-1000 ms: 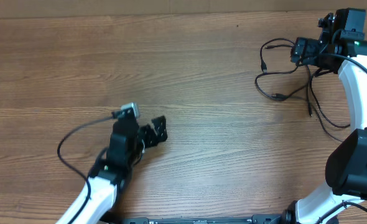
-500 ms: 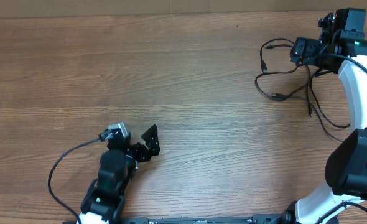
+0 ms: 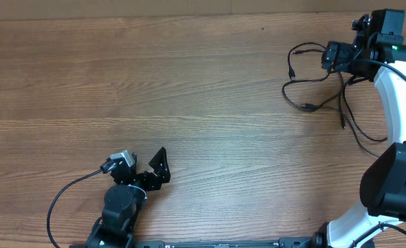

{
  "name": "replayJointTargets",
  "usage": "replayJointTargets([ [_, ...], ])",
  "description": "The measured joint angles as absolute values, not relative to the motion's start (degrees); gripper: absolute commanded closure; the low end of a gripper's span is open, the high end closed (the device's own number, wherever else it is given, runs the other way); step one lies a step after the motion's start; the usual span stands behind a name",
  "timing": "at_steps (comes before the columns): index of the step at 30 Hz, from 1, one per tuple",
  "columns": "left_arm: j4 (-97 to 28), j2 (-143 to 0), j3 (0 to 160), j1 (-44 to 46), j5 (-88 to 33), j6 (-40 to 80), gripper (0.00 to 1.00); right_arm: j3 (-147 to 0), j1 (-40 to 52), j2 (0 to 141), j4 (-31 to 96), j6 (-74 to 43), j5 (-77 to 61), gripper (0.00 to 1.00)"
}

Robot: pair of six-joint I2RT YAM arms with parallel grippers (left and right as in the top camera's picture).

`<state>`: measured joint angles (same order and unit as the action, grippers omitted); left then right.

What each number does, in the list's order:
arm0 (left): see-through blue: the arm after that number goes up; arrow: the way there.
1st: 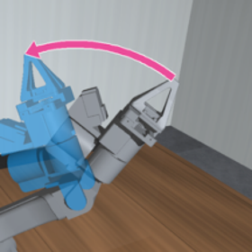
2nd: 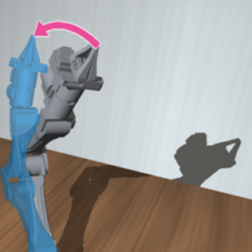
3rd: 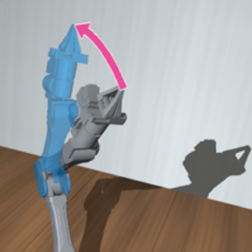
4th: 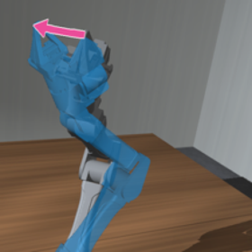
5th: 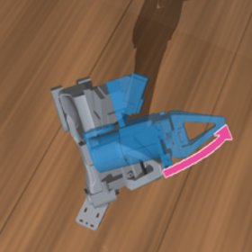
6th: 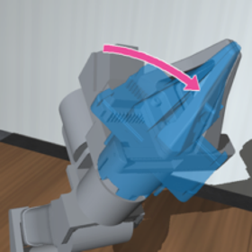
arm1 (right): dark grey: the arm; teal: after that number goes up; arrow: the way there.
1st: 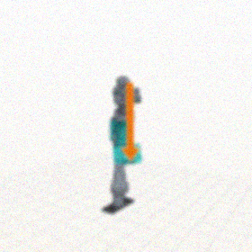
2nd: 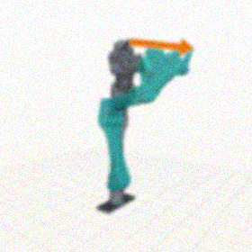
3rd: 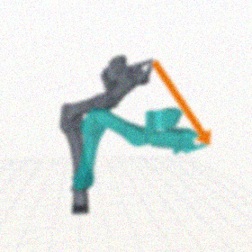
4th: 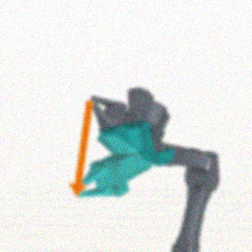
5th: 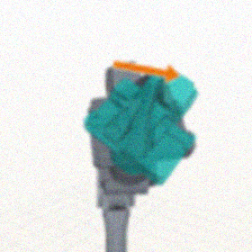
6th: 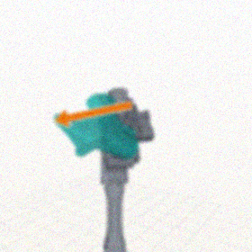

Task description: Untangle cables

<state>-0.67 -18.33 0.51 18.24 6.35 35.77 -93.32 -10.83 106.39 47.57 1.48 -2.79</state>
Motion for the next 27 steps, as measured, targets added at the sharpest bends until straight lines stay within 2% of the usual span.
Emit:
replayJointTargets([
  [9,-3.68,-8.12,0.51,15.42,7.79,31.83,0.00,-93.32,-10.83,106.39,47.55,1.50,-2.79,0.00],
  [16,-3.79,-1.63,0.51,11.38,7.51,23.27,0.00,-93.32,-10.83,106.39,47.57,1.48,-2.79,0.00],
  [27,-3.90,-0.86,0.51,10.96,6.87,14.37,0.00,-93.32,-10.83,106.39,47.57,1.45,-2.81,0.00],
])
